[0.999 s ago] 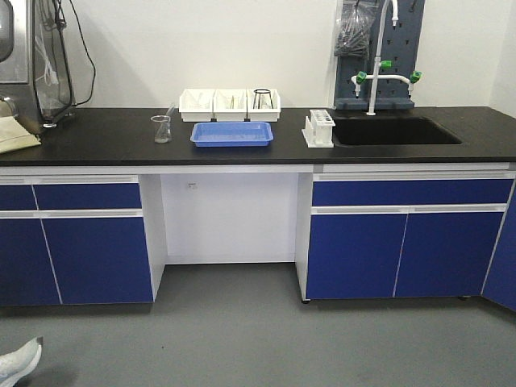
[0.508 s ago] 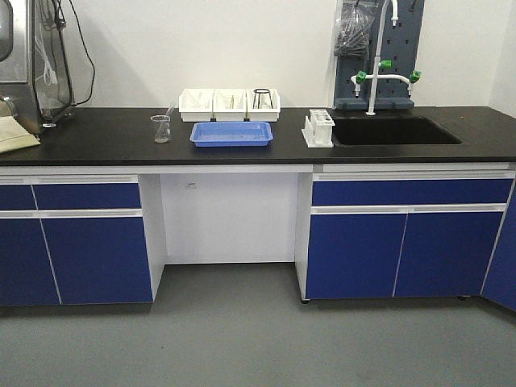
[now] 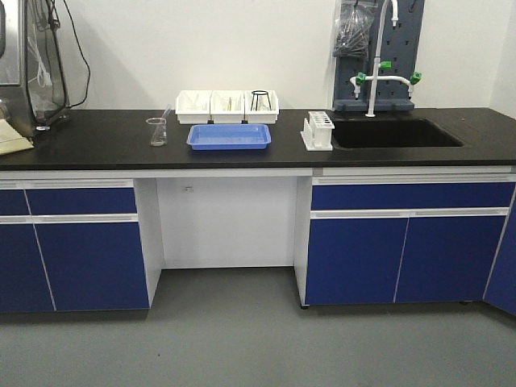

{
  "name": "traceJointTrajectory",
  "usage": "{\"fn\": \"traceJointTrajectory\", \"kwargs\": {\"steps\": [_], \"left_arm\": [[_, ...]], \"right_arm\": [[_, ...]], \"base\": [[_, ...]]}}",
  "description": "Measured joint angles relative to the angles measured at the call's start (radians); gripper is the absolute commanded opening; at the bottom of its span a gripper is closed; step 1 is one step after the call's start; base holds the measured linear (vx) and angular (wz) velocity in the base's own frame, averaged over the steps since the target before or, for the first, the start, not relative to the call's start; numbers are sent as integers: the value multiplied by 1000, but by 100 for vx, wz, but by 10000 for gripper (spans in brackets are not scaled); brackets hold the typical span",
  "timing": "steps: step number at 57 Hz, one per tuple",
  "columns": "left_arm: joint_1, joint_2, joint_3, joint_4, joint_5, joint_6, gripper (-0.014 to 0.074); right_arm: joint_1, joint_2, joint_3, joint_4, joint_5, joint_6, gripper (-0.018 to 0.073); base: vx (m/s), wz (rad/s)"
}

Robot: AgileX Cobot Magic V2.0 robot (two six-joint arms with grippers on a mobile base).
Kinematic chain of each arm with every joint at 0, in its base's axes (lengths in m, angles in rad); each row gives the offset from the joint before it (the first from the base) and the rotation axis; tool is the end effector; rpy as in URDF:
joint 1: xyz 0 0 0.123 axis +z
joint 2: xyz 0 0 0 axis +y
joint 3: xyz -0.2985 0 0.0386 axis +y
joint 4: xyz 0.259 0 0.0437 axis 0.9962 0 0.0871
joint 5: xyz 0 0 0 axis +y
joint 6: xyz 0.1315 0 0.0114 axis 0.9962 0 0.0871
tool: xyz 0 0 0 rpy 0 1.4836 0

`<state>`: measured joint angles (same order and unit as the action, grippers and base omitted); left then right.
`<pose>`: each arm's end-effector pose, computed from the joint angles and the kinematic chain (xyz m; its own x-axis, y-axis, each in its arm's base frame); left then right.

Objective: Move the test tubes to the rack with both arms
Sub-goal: 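Drive the base forward toward the bench with the white test tube rack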

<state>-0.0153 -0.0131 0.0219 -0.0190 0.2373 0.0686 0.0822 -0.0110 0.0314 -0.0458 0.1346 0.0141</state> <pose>0.0907 -0.0020 0.1781 -0.1570 0.0525 -0.9862 0.0276 0.9984 0.0488 0.0924 0.0068 0.1877 -0.0650 -0.0367 -0.9972 -0.0781 0.9964 -0.0316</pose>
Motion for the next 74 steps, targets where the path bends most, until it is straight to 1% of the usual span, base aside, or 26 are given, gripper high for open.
{"fn": "traceJointTrajectory", "kwargs": {"steps": [30,74], "left_arm": [[0,0,0,0,0,0,-4],[0,0,0,0,0,0,-4]], "right_arm": [[0,0,0,0,0,0,-9],[0,0,0,0,0,0,-9]], "base": [[26,3],[46,-1]]}}
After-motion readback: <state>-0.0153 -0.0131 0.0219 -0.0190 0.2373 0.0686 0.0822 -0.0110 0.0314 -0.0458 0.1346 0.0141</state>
